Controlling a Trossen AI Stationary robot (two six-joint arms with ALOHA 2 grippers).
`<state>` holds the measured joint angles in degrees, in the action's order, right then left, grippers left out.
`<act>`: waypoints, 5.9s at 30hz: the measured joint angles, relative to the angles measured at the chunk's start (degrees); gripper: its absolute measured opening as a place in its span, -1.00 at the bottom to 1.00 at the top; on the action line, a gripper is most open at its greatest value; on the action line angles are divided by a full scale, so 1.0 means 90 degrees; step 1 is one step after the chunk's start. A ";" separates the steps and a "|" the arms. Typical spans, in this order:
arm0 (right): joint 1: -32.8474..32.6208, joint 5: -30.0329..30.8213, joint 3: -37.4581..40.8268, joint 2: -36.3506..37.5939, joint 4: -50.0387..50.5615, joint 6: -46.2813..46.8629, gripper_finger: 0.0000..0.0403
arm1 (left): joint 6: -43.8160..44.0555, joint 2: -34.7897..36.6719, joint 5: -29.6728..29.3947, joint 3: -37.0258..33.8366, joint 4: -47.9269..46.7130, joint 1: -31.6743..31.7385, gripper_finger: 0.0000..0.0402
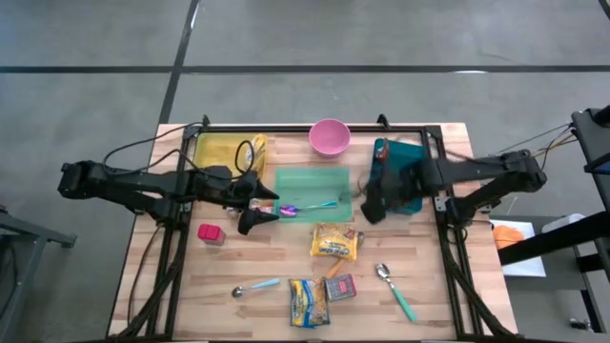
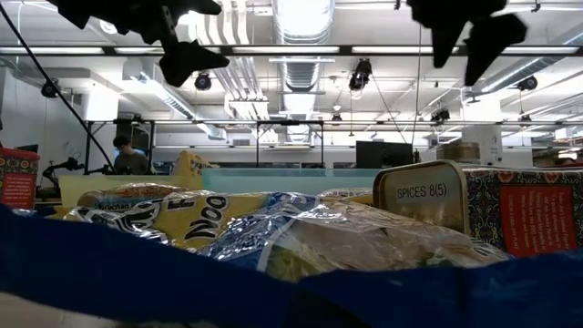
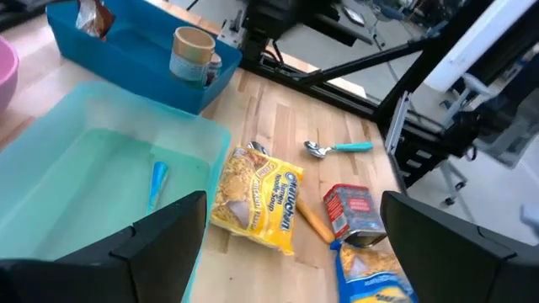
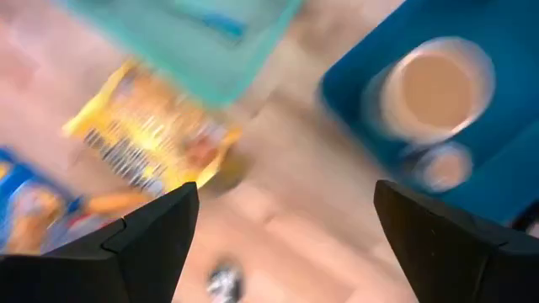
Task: Pick & Place Food Item
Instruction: Put the yellow noodle pack into the yellow bin
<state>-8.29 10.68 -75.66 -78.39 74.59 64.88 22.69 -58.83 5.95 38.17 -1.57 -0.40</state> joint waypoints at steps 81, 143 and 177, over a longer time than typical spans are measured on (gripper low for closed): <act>-0.1494 0.0165 0.3419 -0.1666 -0.7214 0.2725 0.21 | 0.1157 -0.0087 0.0012 -0.0012 -0.0620 -0.0002 0.79; -0.1719 -0.0192 0.0587 -0.0707 -0.5109 -0.5400 -0.96 | 0.0446 -0.0457 0.0943 0.0017 0.1478 -0.0006 0.79; -0.1630 -0.0005 -0.0520 -0.0705 -0.5325 -0.6786 -0.96 | -0.1170 -0.2727 0.1677 0.0883 0.3347 -0.0755 0.79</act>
<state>-22.96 10.63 -80.34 -84.73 26.66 3.81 12.16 -83.37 21.04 46.12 28.55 -7.20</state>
